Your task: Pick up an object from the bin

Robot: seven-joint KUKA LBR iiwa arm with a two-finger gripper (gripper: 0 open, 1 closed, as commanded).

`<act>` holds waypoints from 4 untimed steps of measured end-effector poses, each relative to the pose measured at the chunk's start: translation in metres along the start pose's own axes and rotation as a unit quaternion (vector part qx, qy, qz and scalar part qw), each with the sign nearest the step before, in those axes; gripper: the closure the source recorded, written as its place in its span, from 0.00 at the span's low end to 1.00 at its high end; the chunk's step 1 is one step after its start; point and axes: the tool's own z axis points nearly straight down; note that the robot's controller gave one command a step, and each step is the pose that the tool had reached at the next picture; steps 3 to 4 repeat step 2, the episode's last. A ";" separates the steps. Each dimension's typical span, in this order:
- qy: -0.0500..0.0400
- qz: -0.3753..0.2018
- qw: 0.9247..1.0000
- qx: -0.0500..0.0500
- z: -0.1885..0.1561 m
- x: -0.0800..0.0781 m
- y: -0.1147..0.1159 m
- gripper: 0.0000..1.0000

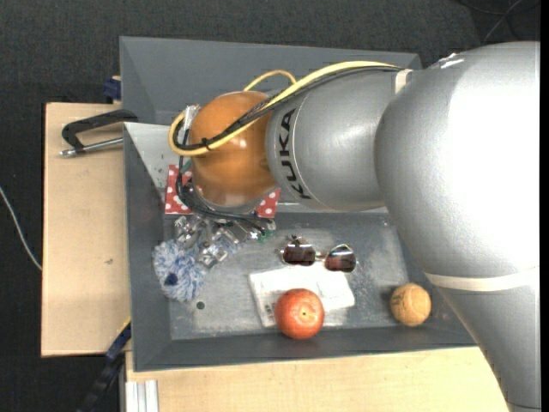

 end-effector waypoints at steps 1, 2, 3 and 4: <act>0.000 0.000 1.000 0.000 0.000 0.000 0.000 1.00; -0.002 -0.027 1.000 0.001 -0.150 0.006 -0.015 1.00; -0.002 -0.027 1.000 0.001 -0.150 0.006 -0.015 1.00; -0.002 -0.027 1.000 0.001 -0.150 0.006 -0.015 1.00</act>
Offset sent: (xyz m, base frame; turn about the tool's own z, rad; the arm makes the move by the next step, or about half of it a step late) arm 0.0044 -0.0165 0.1475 -0.0554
